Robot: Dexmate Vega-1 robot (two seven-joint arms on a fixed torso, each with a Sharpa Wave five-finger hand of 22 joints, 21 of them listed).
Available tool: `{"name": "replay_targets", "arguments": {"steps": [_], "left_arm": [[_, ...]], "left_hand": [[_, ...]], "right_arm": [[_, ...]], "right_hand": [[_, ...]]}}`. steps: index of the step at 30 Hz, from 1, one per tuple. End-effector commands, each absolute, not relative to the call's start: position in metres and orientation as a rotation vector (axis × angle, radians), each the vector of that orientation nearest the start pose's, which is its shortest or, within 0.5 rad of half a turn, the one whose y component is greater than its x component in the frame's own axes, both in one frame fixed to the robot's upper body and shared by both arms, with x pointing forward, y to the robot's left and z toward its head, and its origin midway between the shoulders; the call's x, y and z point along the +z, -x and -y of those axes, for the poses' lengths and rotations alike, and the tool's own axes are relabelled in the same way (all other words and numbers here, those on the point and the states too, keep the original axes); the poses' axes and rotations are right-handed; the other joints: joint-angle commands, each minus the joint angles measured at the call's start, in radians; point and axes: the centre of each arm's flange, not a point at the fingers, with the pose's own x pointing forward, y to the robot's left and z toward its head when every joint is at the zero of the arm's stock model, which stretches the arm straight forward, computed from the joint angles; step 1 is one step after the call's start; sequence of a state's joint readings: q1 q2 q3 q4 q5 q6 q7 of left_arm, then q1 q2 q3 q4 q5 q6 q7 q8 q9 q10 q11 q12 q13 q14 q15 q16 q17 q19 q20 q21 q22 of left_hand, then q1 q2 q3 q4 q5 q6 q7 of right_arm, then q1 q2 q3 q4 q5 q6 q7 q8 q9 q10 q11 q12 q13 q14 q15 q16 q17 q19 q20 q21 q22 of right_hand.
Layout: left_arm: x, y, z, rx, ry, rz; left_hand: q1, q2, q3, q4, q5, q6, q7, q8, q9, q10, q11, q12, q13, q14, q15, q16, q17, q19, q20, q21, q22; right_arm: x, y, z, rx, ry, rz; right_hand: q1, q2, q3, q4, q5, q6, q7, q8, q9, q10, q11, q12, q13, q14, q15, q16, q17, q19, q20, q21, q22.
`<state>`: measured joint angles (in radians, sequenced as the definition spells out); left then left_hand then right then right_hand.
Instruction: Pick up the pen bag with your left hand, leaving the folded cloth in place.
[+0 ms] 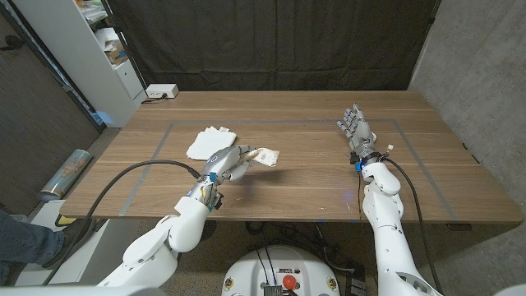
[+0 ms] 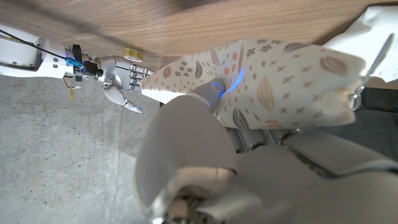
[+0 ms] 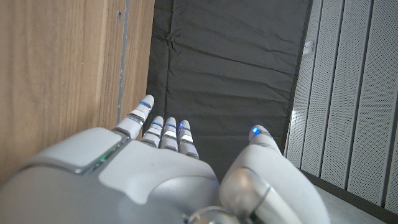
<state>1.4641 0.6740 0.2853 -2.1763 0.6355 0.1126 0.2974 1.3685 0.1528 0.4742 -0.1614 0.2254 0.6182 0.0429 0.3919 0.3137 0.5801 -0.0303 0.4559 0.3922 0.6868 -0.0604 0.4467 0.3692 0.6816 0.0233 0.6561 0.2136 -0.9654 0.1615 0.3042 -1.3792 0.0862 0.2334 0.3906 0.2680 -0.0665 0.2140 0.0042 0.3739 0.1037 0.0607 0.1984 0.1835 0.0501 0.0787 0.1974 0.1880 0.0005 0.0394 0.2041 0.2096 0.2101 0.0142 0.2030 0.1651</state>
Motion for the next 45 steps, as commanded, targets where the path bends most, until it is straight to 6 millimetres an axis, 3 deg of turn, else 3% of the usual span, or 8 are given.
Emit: {"name": "replay_targets", "arguments": {"steps": [1, 21, 45], "left_arm": [[-0.076, -0.443, -0.197, 0.1, -1.069, 0.856], [-0.063, -0.426, -0.201, 0.114, -1.086, 0.917], [-0.046, -0.421, -0.205, 0.106, -1.073, 0.977]], "left_hand": [[-0.007, 0.002, 0.001, 0.008, -0.001, 0.007, 0.004, 0.004, 0.004, 0.003, -0.002, 0.009, 0.004, 0.002, 0.0, -0.003, 0.004, -0.002, -0.002, 0.011, -0.001], [-0.018, -0.001, 0.0, 0.008, -0.005, 0.007, 0.005, 0.006, 0.012, 0.007, -0.001, 0.01, 0.016, 0.007, 0.001, -0.006, 0.012, -0.007, -0.001, 0.027, -0.003], [-0.028, -0.002, 0.002, 0.006, -0.007, 0.013, 0.007, 0.01, 0.023, 0.011, -0.003, 0.01, 0.029, 0.011, 0.0, -0.011, 0.018, -0.014, 0.0, 0.046, -0.006]], "right_arm": [[-0.063, -0.626, 0.279, 0.125, -0.202, 0.68], [-0.063, -0.625, 0.273, 0.129, -0.199, 0.686], [-0.058, -0.621, 0.265, 0.126, -0.19, 0.69]], "right_hand": [[-0.001, 0.008, -0.004, -0.001, 0.006, 0.006, 0.002, -0.003, 0.005, 0.001, -0.001, 0.001, 0.005, 0.004, 0.003, 0.008, 0.0, 0.009, 0.0, -0.005, 0.006], [0.001, 0.011, -0.006, -0.002, 0.006, 0.008, 0.006, -0.002, 0.005, -0.001, 0.0, 0.0, 0.005, 0.009, 0.002, 0.009, 0.0, 0.018, -0.007, -0.004, 0.006], [0.003, 0.014, -0.008, -0.003, 0.006, 0.008, 0.007, -0.002, 0.005, 0.0, 0.0, 0.001, 0.006, 0.01, 0.002, 0.008, 0.001, 0.021, -0.007, -0.005, 0.006]]}}
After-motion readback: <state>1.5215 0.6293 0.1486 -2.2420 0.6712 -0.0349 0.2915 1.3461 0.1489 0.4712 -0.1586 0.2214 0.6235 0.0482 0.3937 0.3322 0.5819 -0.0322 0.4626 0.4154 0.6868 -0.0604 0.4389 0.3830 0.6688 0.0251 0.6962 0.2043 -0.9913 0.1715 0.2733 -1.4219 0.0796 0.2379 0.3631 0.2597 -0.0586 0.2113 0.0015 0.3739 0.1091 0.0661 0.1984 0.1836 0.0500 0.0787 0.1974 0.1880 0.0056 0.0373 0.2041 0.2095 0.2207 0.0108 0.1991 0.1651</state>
